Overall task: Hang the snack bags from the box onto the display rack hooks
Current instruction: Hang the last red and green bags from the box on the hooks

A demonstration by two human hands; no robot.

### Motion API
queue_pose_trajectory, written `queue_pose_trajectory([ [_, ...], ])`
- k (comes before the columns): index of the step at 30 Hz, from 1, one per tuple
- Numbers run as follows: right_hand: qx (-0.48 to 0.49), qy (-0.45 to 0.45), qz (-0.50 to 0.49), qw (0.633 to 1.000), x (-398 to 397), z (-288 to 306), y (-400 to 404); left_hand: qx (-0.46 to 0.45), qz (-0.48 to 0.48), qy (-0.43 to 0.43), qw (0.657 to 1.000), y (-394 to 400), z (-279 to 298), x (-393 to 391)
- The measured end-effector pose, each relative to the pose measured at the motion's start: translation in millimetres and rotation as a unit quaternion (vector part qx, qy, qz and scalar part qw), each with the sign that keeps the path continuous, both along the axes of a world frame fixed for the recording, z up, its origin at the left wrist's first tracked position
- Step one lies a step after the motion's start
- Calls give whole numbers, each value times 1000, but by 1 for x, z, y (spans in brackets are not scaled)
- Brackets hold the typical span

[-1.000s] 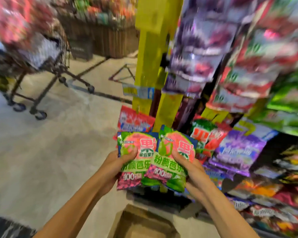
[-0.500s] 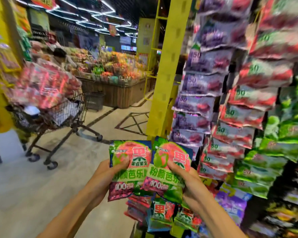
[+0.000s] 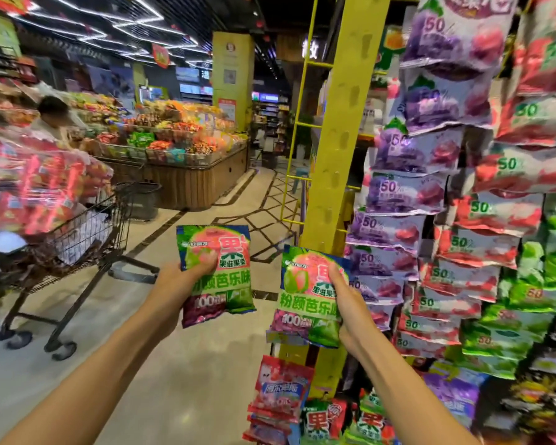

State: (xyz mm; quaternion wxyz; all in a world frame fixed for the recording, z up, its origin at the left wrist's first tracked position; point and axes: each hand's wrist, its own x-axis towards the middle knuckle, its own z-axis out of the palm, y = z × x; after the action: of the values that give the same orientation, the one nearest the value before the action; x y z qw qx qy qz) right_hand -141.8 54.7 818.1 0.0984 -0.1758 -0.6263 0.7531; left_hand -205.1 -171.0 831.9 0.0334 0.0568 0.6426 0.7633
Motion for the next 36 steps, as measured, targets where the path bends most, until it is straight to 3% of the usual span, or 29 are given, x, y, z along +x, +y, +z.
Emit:
queue_pose_trajectory([
  [6,74,-58,-100,990,-24,-13,2,11,-30,12,999,16,-4,-22],
  [14,95,-85,-129,983,-30,-37,-5,22,-55,-13,998,30,-8,-34],
  [25,156,-19,-166,974,-33,-22,-1,22,-79,-13,997,35,-4,-41],
  [36,155,-90,-239,954,-43,-36,5,17,-79,-28,996,41,-10,-45],
])
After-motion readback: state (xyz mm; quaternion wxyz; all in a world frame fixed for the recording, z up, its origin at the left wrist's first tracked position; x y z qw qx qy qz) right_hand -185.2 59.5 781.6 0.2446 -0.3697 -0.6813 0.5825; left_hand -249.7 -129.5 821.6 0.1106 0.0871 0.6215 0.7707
